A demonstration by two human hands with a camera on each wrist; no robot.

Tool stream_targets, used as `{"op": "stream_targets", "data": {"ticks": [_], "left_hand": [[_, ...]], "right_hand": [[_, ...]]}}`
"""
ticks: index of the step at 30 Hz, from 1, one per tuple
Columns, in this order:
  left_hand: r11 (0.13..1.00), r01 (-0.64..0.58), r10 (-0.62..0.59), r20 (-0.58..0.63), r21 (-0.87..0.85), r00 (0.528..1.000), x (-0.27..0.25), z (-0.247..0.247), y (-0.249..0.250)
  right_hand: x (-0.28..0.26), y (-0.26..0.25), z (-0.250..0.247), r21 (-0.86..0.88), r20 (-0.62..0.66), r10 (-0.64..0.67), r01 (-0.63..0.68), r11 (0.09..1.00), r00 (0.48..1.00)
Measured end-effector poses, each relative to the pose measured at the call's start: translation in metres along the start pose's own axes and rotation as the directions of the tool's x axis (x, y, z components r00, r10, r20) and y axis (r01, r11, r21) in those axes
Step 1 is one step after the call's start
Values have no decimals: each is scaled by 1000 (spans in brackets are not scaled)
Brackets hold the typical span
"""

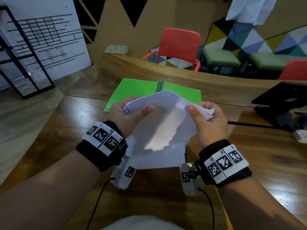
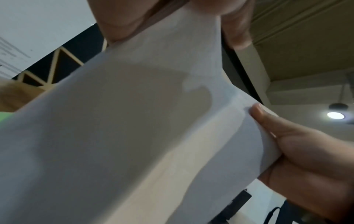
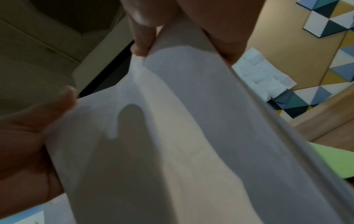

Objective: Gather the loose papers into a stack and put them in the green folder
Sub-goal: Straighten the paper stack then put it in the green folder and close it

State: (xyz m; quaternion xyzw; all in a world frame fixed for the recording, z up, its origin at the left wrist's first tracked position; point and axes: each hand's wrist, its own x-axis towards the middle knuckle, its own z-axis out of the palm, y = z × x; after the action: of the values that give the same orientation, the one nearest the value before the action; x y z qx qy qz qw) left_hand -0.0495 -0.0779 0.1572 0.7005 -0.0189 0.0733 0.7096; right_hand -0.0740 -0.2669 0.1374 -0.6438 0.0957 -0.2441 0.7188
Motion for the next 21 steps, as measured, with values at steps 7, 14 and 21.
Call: {"op": "stream_targets", "data": {"ticks": [7, 14, 21], "left_hand": [[991, -84, 92, -75, 100, 993, -1, 1, 17], [994, -102, 104, -59, 32, 993, 7, -19, 35], [995, 96, -94, -61, 37, 994, 0, -10, 3]], "right_hand": [[6, -23, -2, 113, 66, -133, 125, 986, 989], [1, -12, -21, 42, 260, 55, -68, 997, 964], [-12, -18, -9, 227, 146, -40, 6, 974, 989]]}}
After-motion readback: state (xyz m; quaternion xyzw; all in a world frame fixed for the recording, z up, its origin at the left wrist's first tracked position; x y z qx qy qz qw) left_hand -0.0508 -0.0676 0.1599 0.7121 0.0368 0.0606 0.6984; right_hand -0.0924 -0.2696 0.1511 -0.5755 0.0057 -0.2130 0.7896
